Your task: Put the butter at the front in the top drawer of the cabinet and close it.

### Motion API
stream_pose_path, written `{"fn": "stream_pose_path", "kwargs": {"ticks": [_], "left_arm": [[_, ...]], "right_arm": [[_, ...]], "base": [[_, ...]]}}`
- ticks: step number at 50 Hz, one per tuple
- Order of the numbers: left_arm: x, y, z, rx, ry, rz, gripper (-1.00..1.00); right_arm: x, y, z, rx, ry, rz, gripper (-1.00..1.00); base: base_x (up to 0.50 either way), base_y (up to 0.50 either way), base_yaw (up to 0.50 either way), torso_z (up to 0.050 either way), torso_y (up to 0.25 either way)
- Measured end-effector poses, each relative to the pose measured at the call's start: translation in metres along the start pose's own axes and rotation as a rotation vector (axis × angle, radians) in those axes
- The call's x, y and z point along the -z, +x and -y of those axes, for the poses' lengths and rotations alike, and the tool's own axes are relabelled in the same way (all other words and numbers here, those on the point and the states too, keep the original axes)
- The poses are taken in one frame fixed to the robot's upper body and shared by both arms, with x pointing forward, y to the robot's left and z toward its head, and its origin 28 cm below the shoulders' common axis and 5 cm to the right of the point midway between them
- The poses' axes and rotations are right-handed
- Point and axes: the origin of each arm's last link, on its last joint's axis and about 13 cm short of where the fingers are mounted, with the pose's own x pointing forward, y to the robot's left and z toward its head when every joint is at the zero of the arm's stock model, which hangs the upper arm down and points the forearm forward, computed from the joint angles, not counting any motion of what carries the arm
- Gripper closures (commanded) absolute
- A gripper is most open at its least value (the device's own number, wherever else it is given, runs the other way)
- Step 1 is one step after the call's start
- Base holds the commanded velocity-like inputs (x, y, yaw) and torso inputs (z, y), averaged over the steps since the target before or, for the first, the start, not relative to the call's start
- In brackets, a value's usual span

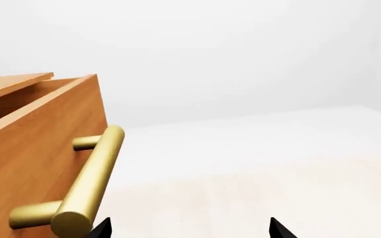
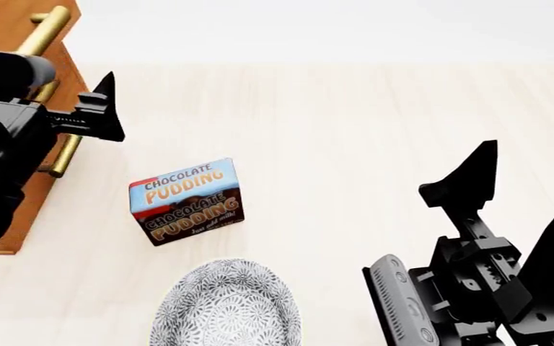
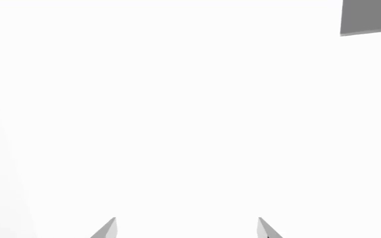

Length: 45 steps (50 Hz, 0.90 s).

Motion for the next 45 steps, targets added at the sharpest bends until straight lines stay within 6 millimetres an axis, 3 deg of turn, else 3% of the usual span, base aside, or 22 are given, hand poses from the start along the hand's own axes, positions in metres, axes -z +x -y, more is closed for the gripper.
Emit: {"fn": "stream_pose_path", "kwargs": {"ticks": [33,45], "left_arm": [[0.006,0.008,-0.038,-0.191,0.017,-0.012,-1.00],[0.009,0.013,-0.043,-0.192,0.029,-0.014,-1.00]], "right_arm": [[-0.002,-0.004,-0.003,-0.010,0.013,0.000,-1.00],[-0.002,-0.006,-0.005,-0.013,0.017,-0.003,-1.00]], "base": [[0.00,0.00,0.00,0.000,0.000],[0.00,0.00,0.00,0.000,-0.002]]}}
